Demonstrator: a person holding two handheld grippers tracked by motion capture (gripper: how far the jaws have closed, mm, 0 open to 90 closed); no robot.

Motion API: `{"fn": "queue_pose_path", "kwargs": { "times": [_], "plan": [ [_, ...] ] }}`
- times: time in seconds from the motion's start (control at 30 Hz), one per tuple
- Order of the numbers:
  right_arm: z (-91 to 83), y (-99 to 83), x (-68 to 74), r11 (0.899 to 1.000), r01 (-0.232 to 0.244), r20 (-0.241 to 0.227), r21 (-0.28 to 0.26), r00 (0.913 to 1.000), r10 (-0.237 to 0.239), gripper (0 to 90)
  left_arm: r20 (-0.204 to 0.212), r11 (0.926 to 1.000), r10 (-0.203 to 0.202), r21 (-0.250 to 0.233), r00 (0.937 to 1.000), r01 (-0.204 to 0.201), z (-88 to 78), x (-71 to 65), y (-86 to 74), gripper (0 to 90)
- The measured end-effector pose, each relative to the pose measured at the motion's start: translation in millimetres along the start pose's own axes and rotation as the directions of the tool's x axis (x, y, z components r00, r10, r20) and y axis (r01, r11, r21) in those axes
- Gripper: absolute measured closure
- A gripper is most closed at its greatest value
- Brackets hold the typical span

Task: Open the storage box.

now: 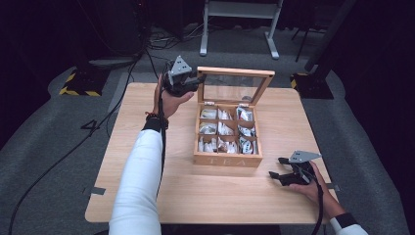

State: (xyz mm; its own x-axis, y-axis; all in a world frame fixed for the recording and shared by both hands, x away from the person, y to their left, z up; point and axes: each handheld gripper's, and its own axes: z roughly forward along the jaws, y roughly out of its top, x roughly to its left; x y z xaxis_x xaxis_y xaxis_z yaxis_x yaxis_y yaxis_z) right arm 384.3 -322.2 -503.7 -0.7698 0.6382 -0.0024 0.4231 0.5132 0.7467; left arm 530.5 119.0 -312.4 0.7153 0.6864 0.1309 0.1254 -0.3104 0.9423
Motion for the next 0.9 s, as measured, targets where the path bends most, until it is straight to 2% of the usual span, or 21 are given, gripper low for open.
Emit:
{"fn": "queue_pose_path", "kwargs": {
  "times": [0.5,0.9],
  "plan": [
    [0.2,0.2,0.0,1.0,0.001,0.001,0.002,1.0,-0.001,23.8,-0.011,0.9993,-0.038,-0.001,0.9992,0.038,15.1,14.9,6.5,66.8],
    [0.4,0.4,0.0,1.0,-0.001,0.002,0.003,1.0,0.001,23.7,-0.043,0.9981,-0.061,0.008,0.9972,0.062,28.4,23.8,11.3,65.4]
  ]
}}
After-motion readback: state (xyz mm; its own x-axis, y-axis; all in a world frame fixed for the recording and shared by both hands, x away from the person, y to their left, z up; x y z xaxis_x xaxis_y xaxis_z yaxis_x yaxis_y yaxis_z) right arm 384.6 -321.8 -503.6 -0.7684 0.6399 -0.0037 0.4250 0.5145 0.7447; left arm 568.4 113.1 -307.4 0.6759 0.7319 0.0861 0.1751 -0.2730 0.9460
